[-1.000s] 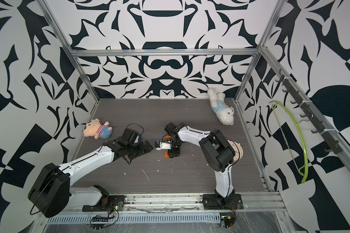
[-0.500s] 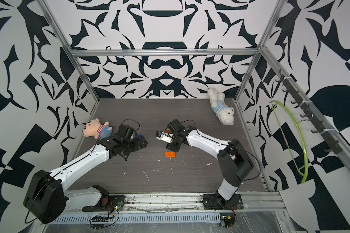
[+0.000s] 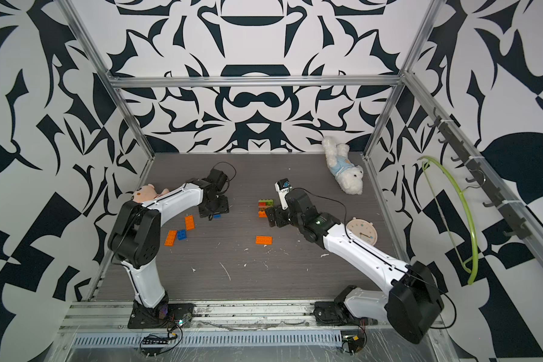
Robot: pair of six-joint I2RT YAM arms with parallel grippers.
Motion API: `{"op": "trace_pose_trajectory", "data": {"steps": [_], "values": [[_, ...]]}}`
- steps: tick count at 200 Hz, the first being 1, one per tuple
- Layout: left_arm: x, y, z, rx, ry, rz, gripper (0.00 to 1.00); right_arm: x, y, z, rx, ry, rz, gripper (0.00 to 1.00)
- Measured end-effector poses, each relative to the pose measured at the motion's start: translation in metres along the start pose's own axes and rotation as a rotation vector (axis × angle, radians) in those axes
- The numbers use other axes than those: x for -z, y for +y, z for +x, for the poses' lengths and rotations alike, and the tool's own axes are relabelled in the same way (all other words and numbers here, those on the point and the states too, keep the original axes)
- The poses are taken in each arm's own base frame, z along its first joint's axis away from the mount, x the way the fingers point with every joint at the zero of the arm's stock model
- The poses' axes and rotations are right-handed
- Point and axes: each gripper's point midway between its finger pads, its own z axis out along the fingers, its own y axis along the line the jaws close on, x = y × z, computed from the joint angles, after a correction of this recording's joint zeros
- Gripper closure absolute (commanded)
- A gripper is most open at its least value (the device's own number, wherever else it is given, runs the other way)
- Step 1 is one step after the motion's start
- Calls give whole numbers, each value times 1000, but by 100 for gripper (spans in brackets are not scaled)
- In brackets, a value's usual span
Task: Assemble the number 5 with lego
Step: Pick up the lego brick from the center of the board.
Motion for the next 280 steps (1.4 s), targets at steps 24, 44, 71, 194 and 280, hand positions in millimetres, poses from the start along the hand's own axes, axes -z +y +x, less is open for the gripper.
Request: {"op": "trace_pose_trajectory", "data": {"steps": [24, 44, 71, 194, 280], "values": [[-6, -1, -4, -23, 16, -25, 33, 7, 6, 1, -76, -5, -40, 0], [-8, -3, -8, -34, 16, -23, 42, 6, 11, 3, -111, 11, -70, 0], [-9, -2, -8, -34, 21, -26, 47, 1, 16, 10, -140, 47, -96, 1], [-24, 7, -7, -9, 59, -35, 56, -12, 32, 20, -198, 150, -166, 2], [-22, 4, -7, -5, 62, -18, 71, -13, 29, 23, -210, 176, -139, 3]]}}
